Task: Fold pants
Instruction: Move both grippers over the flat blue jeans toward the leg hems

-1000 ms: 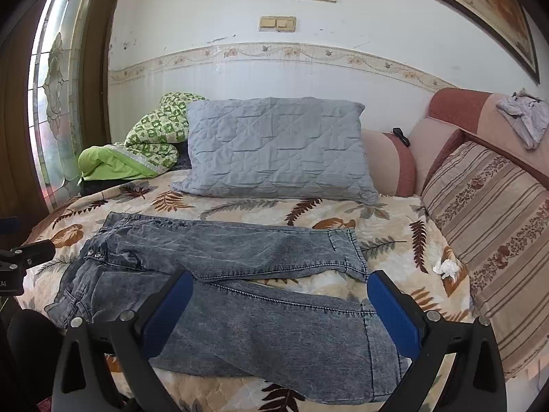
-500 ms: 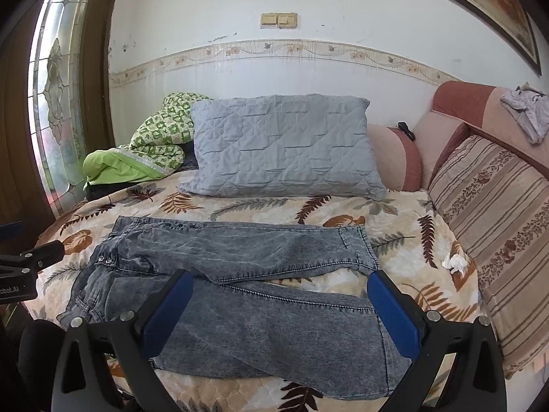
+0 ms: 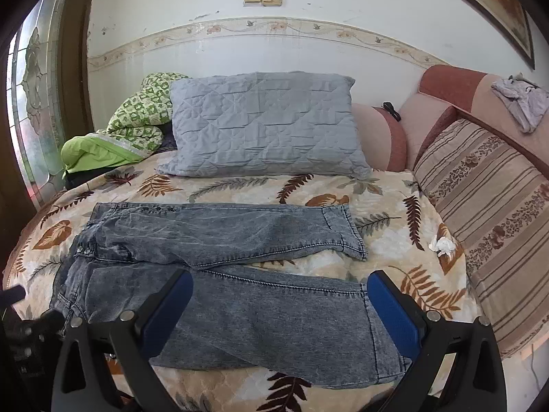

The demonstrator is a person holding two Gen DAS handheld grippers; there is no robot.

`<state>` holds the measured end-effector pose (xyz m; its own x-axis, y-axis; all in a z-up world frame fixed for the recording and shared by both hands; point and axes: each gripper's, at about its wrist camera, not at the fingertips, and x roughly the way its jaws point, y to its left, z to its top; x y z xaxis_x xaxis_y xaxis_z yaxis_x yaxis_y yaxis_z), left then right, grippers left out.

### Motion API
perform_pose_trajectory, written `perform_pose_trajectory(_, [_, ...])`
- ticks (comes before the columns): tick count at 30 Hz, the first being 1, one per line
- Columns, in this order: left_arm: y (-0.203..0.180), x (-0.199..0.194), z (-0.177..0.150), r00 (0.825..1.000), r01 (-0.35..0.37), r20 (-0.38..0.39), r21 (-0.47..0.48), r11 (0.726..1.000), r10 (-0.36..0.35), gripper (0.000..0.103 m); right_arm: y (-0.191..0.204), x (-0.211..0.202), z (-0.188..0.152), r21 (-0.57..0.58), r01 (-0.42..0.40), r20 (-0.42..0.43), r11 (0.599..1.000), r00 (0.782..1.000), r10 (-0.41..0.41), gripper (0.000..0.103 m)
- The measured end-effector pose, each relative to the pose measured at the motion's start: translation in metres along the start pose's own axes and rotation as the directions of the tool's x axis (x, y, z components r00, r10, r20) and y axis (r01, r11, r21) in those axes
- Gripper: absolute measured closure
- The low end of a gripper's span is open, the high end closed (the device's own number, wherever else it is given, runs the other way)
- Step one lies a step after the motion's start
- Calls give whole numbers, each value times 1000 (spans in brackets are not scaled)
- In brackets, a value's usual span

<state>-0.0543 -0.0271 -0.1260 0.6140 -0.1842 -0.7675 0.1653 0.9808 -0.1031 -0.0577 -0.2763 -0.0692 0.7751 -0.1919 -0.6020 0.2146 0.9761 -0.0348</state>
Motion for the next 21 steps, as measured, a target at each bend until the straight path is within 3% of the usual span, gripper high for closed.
perform_pose_trajectory(4, [-2, -10, -11, 1000, -20, -10, 5, 1000, 20, 0, -3, -1, 1, 3, 3, -1, 1000, 1000, -3, 0])
perform_pose_trajectory(9, [8, -34, -13, 993, 109, 59, -50, 993, -106, 0, -3, -7, 2, 2, -3, 20, 1000, 1000, 3, 0])
perform_pose_trajectory(11, [6, -40, -13, 990, 123, 72, -40, 992, -120, 0, -3, -10, 4, 0, -3, 27, 1000, 1000, 3, 0])
perform_pose_trajectory(16, [-14, -44, -13, 973, 219, 51, 69, 973, -223, 0, -6, -15, 8, 4, -7, 43, 1000, 999, 7, 0])
perform_pose_trajectory(21, [-30, -47, -12, 977, 193, 62, 148, 970, -204, 0, -8, -15, 10, 7, -5, 49, 1000, 999, 5, 0])
